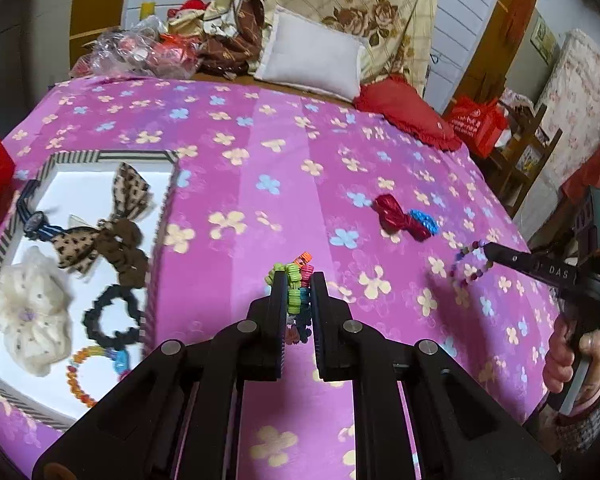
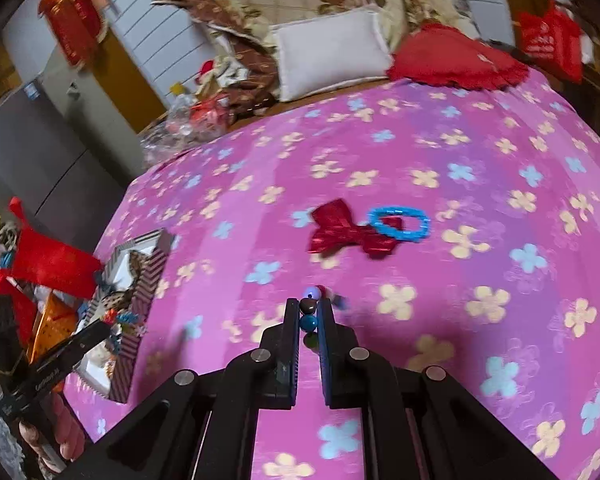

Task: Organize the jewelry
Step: 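Carry both bead bracelets into the white box and open both tools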

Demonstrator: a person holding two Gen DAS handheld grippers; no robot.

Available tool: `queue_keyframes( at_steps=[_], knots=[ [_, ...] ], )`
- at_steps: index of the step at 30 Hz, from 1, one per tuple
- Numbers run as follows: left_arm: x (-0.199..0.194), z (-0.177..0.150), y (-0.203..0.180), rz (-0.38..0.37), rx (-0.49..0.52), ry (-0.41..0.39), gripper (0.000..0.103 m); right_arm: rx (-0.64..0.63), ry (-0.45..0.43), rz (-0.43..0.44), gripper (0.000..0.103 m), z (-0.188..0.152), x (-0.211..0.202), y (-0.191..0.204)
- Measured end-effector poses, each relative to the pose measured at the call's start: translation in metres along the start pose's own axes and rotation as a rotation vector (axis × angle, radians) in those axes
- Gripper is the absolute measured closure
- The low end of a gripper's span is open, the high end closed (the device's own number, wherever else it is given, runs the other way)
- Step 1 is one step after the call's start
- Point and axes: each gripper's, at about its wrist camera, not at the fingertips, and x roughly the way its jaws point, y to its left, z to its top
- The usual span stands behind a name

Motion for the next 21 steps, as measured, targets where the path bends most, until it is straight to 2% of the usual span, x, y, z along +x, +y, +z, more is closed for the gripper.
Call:
queue_keyframes(
  at_steps=[10, 16, 21],
  knots=[
    [-0.032, 0.018, 0.069, 0.077, -0.126, -0.065, 0.093, -0.121, 0.033, 0.081, 0.095, -0.001, 0.016, 0.083],
    [-0.041, 0.042, 0.133, 0.115, -0.266, -0.112, 0.093, -0.183, 0.064, 0.109, 0.095, 0.004, 0.037, 0.128],
    [-0.033, 0.056, 0.183, 0.166, -0.381, -0.125, 0.093, -0.241, 0.091, 0.127, 0.095, 0.005, 0.057, 0.164]
  ],
)
